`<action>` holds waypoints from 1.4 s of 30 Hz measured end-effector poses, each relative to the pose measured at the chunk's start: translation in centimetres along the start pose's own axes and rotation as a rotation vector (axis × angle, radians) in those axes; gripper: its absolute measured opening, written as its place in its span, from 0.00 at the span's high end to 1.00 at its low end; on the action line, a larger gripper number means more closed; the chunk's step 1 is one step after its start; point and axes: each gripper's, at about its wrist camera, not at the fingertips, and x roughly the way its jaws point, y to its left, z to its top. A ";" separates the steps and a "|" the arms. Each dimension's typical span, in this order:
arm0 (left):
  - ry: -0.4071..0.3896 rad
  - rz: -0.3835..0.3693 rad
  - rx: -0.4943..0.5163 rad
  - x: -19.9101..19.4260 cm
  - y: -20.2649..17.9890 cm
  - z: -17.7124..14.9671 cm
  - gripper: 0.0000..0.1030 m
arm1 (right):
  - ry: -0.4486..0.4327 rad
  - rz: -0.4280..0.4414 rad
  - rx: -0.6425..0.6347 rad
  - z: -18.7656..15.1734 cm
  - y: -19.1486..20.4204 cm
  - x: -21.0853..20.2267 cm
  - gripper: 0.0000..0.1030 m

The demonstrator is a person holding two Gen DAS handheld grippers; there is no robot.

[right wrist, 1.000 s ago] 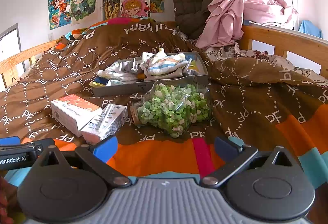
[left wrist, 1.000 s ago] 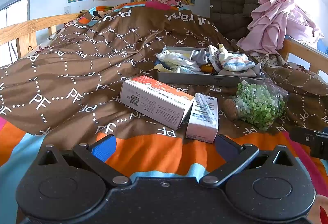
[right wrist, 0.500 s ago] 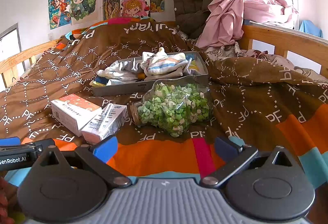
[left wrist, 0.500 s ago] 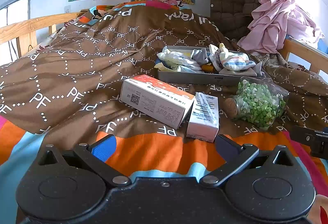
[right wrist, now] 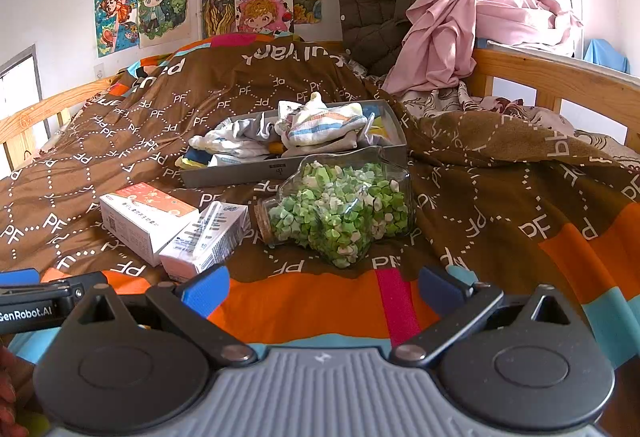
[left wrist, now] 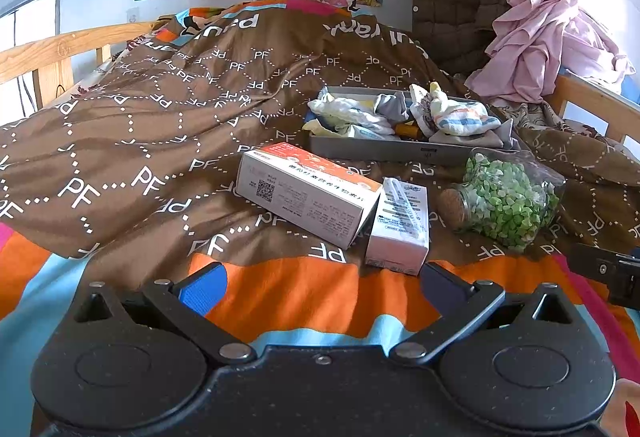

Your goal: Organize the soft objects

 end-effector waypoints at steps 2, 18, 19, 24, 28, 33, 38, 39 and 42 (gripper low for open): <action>0.000 0.000 0.000 0.0 0.0 -0.1 0.01 | 0.001 0.000 0.000 0.0 0.0 0.0 0.00; 0.007 0.001 -0.003 0.0 0.1 -0.1 0.01 | 0.002 0.000 0.000 0.0 0.0 0.0 0.00; 0.008 0.001 -0.003 0.0 0.1 -0.1 0.01 | 0.001 0.000 0.000 0.0 0.0 0.0 0.00; 0.008 0.001 -0.004 0.0 0.1 -0.1 0.01 | 0.002 0.000 0.000 0.0 0.0 0.0 0.00; 0.007 0.001 -0.003 0.0 0.1 -0.1 0.01 | 0.002 -0.001 0.000 0.0 0.0 0.0 0.00; 0.011 0.000 -0.002 0.1 0.1 -0.1 0.01 | 0.002 0.000 0.001 0.0 0.0 0.0 0.00; 0.013 -0.001 -0.001 0.1 0.1 -0.1 0.01 | 0.002 0.000 0.000 0.0 0.0 0.0 0.00; 0.014 -0.002 -0.002 0.1 0.1 -0.1 0.01 | 0.002 0.000 0.000 0.0 0.0 0.0 0.00; 0.016 -0.003 -0.002 0.1 0.1 -0.1 0.01 | 0.003 0.000 0.000 0.1 0.0 0.0 0.00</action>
